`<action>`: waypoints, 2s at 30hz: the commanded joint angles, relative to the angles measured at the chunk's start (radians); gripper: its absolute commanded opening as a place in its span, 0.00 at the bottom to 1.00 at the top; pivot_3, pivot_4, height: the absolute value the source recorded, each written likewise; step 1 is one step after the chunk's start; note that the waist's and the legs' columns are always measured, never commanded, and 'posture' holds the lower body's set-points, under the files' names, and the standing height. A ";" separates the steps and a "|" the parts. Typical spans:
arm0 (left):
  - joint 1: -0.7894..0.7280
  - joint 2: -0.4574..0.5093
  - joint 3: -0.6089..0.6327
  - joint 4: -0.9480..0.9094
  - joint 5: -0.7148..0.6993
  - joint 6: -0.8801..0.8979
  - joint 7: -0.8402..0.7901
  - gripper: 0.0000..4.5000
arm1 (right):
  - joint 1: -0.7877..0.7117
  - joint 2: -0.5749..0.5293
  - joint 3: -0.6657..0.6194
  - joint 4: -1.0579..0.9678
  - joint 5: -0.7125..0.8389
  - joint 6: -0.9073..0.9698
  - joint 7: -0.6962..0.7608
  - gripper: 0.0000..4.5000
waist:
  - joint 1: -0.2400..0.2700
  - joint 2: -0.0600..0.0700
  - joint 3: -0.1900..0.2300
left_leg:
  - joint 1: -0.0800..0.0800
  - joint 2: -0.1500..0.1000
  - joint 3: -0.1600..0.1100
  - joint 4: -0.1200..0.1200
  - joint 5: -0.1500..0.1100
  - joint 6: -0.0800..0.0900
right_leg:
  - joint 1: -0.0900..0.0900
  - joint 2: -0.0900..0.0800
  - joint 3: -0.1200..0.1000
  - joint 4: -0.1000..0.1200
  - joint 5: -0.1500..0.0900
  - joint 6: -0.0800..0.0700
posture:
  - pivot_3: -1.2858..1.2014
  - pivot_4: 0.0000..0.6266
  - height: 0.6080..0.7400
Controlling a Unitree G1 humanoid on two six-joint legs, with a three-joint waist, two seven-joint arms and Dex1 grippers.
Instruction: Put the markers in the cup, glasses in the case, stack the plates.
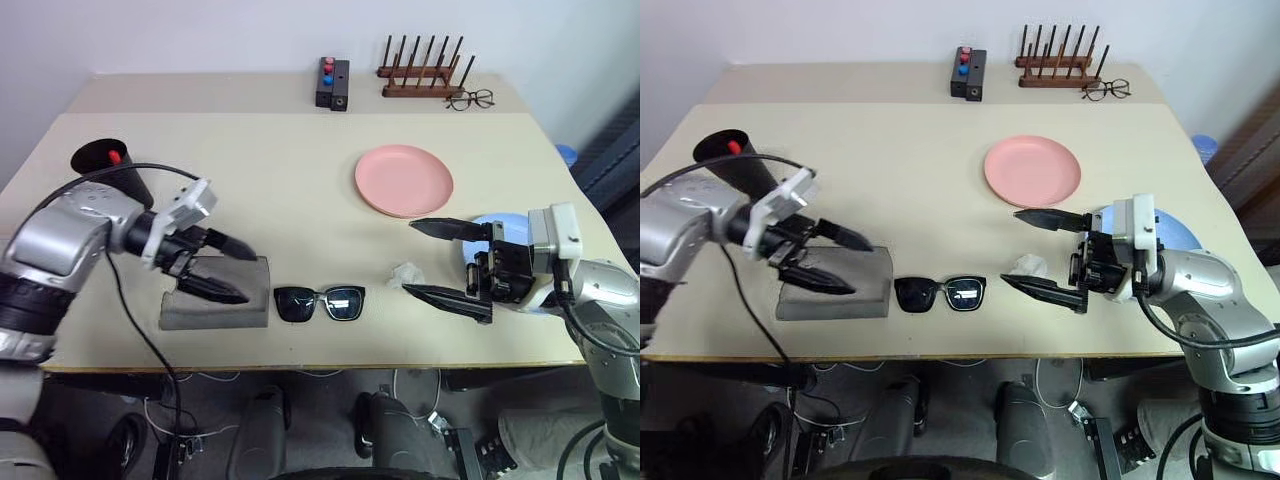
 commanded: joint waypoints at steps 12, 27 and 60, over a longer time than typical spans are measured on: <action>-0.172 -0.282 -0.200 0.075 0.269 -0.063 0.025 0.98 | 0.093 -0.044 -0.104 -0.037 -0.014 -0.029 0.016 0.96 | 0.016 -0.001 0.000 | -0.001 0.000 0.000 0.003 0.000 0.001 | 0.000 0.000 0.000 0.001 0.000 0.000 | 0.52 0.24 1.00; -0.167 -0.465 -0.239 0.255 0.419 -0.227 0.054 0.98 | 0.115 -0.011 -0.096 -0.072 -0.022 -0.046 -0.048 0.96 | 0.017 -0.001 0.000 | -0.003 0.000 -0.001 0.006 -0.001 0.002 | 0.000 0.000 0.000 0.002 0.001 0.000 | 0.52 0.24 1.00; -0.204 -0.503 -0.168 0.233 0.390 -0.074 0.005 0.01 | 0.090 -0.012 -0.089 -0.065 -0.038 -0.048 -0.096 0.96 | 0.017 0.000 -0.001 | 0.004 0.000 -0.002 0.006 -0.002 0.002 | 0.006 0.000 0.000 0.001 0.000 0.000 | 0.52 0.24 1.00</action>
